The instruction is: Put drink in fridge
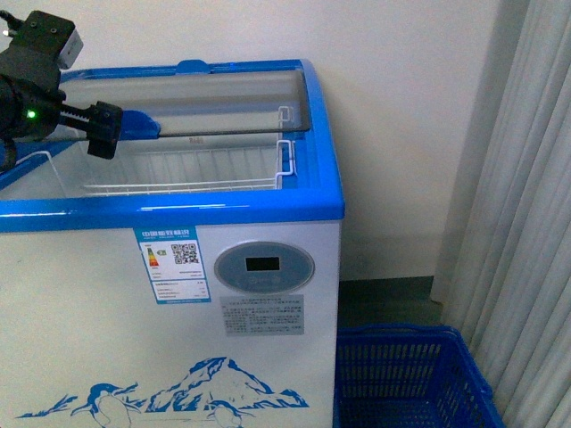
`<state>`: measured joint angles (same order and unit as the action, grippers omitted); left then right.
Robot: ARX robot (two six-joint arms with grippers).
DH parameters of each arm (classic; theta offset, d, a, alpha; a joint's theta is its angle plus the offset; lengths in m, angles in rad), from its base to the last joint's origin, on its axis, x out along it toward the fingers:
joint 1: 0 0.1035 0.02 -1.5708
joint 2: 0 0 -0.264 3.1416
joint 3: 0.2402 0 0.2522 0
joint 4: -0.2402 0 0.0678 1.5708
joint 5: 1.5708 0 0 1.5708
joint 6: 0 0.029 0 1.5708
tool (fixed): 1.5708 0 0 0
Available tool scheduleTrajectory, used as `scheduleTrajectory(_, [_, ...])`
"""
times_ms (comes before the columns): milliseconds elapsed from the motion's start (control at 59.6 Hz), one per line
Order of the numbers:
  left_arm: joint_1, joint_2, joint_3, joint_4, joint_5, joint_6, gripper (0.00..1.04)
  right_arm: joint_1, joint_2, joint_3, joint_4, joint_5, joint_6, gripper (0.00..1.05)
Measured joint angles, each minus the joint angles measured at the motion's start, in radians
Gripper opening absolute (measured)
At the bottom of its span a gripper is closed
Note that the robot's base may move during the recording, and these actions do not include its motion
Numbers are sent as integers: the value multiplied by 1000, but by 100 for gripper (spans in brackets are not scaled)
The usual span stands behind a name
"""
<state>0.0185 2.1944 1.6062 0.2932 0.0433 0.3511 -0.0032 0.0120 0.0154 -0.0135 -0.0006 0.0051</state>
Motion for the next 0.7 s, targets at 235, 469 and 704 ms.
scheduleTrajectory(235, [-21, 136, 270, -119, -44, 16, 97, 0, 0, 0, 0, 0, 0, 38])
scheduleTrajectory(469, [-32, 232, 463, -207, -87, 19, 97, 0, 0, 0, 0, 0, 0, 38])
scheduleTrajectory(704, [-34, 288, 576, -254, -101, 10, 97, 0, 0, 0, 0, 0, 0, 38])
